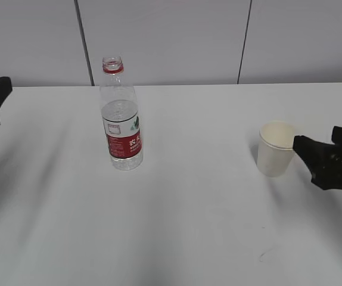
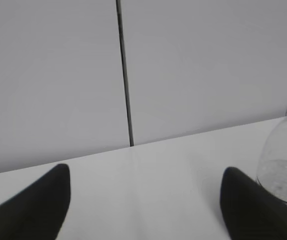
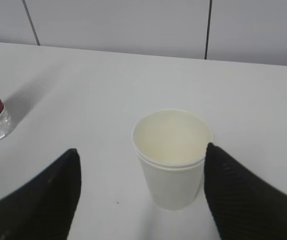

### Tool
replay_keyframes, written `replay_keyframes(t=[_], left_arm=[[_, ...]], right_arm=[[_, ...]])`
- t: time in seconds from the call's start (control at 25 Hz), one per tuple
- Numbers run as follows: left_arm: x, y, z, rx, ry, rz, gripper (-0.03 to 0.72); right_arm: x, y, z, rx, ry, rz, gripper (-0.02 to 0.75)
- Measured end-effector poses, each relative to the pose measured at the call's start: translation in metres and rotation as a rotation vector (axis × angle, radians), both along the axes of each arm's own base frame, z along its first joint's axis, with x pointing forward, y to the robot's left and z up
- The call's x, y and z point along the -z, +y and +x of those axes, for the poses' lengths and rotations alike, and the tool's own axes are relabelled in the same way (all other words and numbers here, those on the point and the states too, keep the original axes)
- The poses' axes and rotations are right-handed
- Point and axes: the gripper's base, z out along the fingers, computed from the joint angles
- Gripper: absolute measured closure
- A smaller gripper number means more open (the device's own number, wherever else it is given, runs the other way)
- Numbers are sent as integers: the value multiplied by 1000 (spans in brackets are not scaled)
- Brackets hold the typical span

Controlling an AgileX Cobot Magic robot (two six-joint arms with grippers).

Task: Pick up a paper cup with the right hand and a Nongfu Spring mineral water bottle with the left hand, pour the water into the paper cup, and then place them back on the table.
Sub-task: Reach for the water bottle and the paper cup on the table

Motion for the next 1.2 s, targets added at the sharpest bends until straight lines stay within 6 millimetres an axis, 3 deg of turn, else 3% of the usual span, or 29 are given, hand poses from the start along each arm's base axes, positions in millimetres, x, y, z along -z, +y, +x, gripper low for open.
replay_keyframes(t=[0.44,0.76,1.2], left_arm=[[12,-3,-2,38,36,34,126],[13,-6,-4,84,28,74,126],[13,-7,-4,93,27,82,126]], right_arm=[[42,3,10,-9,20,77,150],[79,-5,14,106,147,97,150],[82,-6,14,114,154,97,150]])
